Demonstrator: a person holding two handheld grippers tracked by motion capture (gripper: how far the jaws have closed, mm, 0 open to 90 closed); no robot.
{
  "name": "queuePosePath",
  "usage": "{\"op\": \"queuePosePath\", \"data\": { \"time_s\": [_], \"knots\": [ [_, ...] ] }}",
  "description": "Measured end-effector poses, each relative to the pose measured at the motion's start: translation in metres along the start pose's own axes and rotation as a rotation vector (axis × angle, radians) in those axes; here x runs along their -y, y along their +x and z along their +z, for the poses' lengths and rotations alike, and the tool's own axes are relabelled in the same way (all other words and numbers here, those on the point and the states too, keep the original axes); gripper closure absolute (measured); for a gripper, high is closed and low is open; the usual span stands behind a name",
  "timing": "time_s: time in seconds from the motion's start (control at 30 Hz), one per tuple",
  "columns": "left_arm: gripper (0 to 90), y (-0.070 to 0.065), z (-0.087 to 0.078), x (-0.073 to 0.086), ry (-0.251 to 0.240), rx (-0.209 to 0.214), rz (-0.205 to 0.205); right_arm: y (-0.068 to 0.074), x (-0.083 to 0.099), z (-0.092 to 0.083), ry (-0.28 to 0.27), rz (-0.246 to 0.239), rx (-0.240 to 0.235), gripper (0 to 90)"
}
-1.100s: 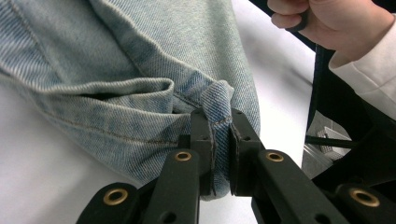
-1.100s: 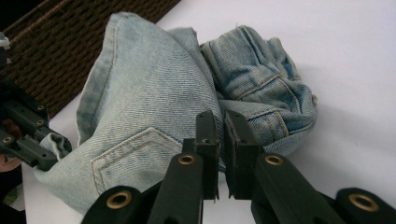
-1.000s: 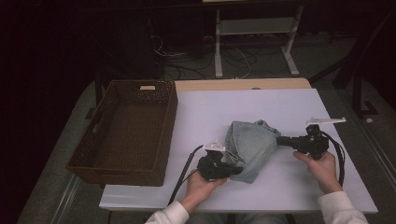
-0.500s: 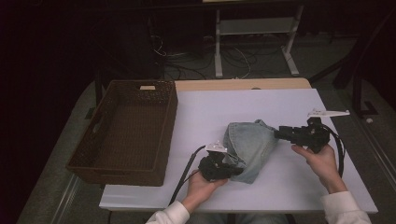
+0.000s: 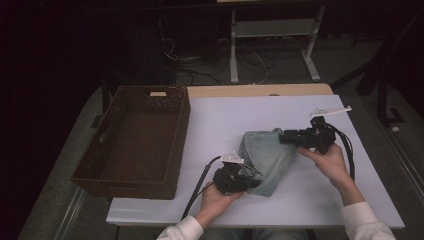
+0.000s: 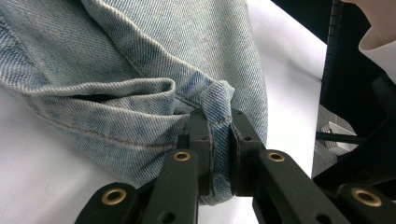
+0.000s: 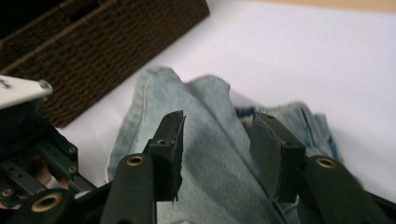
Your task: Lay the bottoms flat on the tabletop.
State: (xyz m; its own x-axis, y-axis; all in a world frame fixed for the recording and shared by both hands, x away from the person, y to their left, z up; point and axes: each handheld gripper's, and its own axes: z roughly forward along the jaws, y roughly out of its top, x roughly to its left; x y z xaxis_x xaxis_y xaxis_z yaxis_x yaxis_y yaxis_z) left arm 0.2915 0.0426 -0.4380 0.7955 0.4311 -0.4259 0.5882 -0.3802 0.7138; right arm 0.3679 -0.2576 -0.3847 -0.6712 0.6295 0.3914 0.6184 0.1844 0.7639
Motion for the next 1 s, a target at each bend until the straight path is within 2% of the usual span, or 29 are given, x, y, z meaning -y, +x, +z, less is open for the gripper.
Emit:
{"op": "queuePosePath", "data": {
  "time_s": [0.1,0.2,0.3,0.4,0.5,0.6,0.7,0.77,0.83,1.0],
  "knots": [
    [81.0,0.000,0.000,0.000,0.000,-0.001,0.000,0.001,0.004,0.000,0.016,0.049,0.013,60.8],
    [80.7,0.001,0.001,0.001,0.006,0.001,0.001,0.006,0.011,-0.002,0.008,0.055,0.005,71.5],
    [79.8,0.001,0.001,0.001,0.009,0.001,-0.003,0.014,0.017,-0.006,0.005,0.023,0.003,80.3],
    [74.7,0.000,-0.001,0.001,0.002,0.008,0.000,0.026,0.022,-0.009,0.001,-0.014,-0.003,81.6],
    [66.6,-0.001,-0.008,-0.002,-0.031,0.026,0.012,0.039,0.027,-0.010,-0.002,-0.050,0.000,82.4],
    [58.2,-0.005,-0.021,-0.008,-0.094,0.039,0.016,0.052,0.029,-0.009,0.003,-0.087,-0.038,82.8],
    [53.5,-0.006,-0.035,-0.015,-0.147,0.050,0.029,0.063,0.030,-0.004,0.025,-0.117,-0.059,83.0],
    [50.1,-0.006,-0.044,-0.018,-0.179,0.029,0.042,0.069,0.030,0.002,0.038,-0.134,-0.079,83.2],
    [47.7,-0.003,-0.051,-0.022,-0.206,0.018,0.038,0.073,0.030,0.006,0.051,-0.142,-0.097,83.3],
    [42.9,0.007,-0.063,-0.027,-0.232,0.004,0.021,0.084,0.033,0.016,0.083,-0.166,-0.134,83.4]
  ]
}}
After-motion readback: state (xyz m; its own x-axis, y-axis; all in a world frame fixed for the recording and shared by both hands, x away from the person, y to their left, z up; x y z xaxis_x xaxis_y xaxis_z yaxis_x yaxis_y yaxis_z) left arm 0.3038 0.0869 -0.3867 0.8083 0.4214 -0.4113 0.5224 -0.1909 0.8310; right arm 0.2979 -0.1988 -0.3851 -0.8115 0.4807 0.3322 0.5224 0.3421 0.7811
